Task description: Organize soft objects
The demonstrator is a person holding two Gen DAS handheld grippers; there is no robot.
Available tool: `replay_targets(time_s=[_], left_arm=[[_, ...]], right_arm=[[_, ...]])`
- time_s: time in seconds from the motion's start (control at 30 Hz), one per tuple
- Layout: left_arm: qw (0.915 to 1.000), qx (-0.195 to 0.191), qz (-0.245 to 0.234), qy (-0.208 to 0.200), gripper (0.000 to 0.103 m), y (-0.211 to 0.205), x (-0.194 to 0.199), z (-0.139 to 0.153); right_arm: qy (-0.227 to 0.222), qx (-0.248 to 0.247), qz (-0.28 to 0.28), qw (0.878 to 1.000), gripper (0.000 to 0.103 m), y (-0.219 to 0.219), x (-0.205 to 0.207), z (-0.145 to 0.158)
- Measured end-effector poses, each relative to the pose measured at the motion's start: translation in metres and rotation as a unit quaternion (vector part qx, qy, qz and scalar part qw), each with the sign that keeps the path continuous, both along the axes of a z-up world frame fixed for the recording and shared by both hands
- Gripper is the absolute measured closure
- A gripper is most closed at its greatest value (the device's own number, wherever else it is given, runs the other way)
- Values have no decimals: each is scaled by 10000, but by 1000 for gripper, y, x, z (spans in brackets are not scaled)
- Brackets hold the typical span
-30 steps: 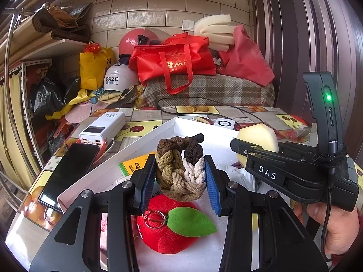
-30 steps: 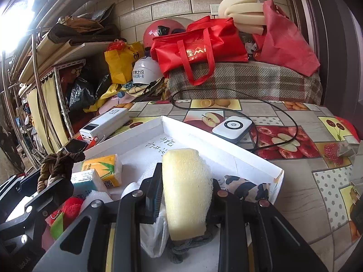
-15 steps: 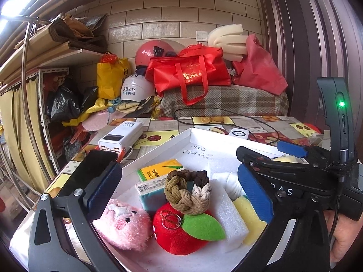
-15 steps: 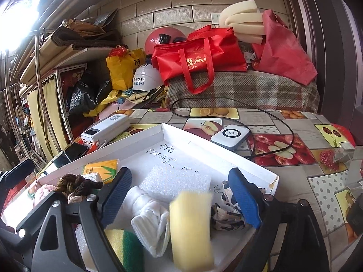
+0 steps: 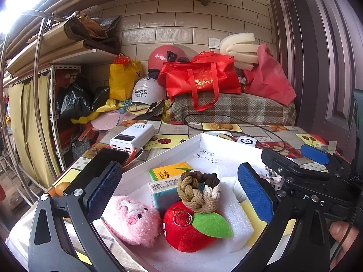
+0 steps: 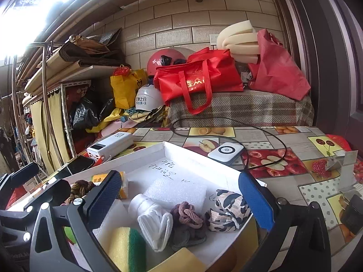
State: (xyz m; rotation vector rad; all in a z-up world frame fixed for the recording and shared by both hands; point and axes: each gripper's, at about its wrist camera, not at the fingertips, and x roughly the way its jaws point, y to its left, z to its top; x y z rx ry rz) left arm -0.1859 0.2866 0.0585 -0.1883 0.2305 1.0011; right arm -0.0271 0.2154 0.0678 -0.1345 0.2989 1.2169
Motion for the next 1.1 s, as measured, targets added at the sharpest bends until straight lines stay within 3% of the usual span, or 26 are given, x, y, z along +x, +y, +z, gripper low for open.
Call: replay_targets(time_s=[0.13, 0.33, 0.87, 1.1], left_arm=[[10000, 43, 12, 89, 0, -8, 2, -1], [9999, 40, 59, 122, 0, -23, 3, -1], [9995, -118, 86, 263, 0, -78, 3, -4], [9989, -267, -80, 365, 0, -105, 8, -7]], right_arm=[[-84, -109, -125, 9998, 0, -8, -1, -1], [-220, -128, -750, 9969, 0, -28, -1, -1], [-153, 55, -755, 9970, 0, -99, 0, -2], [-310, -131, -674, 9972, 0, -133, -6, -4]])
